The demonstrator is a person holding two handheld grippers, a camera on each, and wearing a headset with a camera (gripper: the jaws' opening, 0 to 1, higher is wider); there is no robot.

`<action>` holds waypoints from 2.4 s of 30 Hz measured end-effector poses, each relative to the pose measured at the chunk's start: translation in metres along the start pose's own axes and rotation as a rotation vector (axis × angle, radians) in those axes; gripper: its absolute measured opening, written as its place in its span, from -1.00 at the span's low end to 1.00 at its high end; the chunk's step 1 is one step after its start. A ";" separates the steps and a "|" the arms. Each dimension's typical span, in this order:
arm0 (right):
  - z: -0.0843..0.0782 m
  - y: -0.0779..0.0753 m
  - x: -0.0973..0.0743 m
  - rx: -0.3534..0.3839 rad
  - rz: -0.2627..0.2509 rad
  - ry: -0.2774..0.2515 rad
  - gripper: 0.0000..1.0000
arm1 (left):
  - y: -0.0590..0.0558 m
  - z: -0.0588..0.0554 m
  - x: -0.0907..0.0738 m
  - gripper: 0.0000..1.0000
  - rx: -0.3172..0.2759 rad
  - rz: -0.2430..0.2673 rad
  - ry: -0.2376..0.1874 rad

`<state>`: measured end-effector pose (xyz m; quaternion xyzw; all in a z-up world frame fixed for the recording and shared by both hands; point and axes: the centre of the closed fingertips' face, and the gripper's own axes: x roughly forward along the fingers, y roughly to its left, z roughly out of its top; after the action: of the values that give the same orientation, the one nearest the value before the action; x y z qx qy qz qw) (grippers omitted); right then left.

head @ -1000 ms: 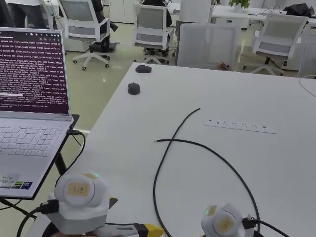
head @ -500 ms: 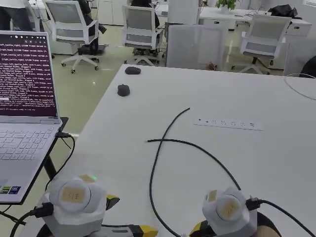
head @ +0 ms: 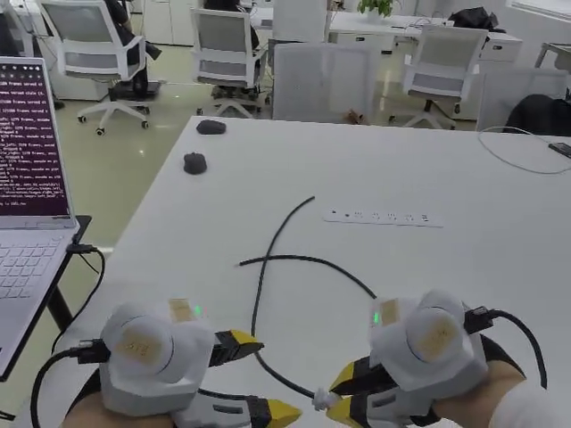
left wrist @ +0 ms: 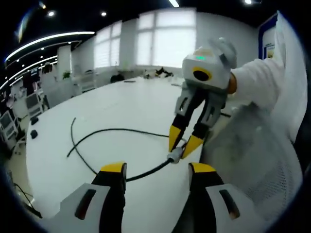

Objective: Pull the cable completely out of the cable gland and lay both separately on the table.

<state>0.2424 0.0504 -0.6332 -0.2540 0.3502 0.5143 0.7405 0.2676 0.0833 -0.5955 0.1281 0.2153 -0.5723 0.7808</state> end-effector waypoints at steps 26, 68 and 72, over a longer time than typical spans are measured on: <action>0.040 0.019 -0.058 -0.278 -0.019 -0.108 -0.79 | -0.045 0.045 0.000 -0.56 0.074 -0.288 -0.166; 0.110 0.021 -0.148 0.535 0.421 -0.760 -0.76 | -0.061 0.136 -0.054 -0.70 0.227 -0.246 -0.382; 0.112 0.022 -0.149 0.506 0.405 -0.747 -0.77 | -0.058 0.136 -0.055 -0.70 0.180 -0.244 -0.388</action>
<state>0.2174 0.0532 -0.4476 0.2085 0.2169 0.6027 0.7391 0.2240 0.0507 -0.4471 0.0580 0.0236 -0.6932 0.7180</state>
